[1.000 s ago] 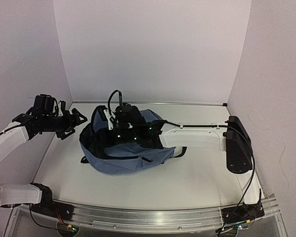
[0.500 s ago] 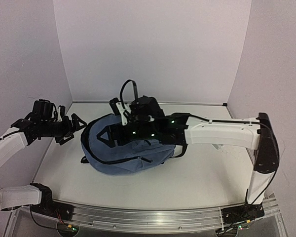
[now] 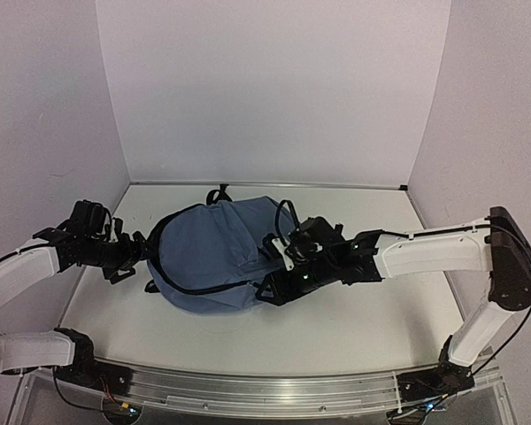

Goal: Pack the student bag
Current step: Adjust the student bag at the center of the board.

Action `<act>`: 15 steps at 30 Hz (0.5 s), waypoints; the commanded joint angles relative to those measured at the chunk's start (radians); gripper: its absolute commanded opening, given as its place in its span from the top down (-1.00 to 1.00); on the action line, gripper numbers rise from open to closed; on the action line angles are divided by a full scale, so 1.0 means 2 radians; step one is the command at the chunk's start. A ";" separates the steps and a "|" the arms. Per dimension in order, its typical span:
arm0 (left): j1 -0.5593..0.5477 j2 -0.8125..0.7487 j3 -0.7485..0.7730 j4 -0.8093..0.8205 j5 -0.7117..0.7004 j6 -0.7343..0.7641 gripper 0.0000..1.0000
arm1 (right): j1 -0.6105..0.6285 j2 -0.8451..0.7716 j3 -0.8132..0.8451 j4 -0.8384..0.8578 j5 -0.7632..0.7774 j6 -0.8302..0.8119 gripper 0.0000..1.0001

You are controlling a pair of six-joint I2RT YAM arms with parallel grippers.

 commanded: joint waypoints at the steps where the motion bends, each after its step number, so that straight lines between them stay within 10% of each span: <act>1: 0.000 0.004 -0.005 0.033 0.008 -0.004 -0.69 | 0.000 0.011 0.007 0.015 0.009 -0.025 -0.20; 15: 0.001 0.045 -0.002 0.058 0.008 0.007 -0.05 | 0.000 0.056 0.025 0.045 0.072 -0.053 -0.02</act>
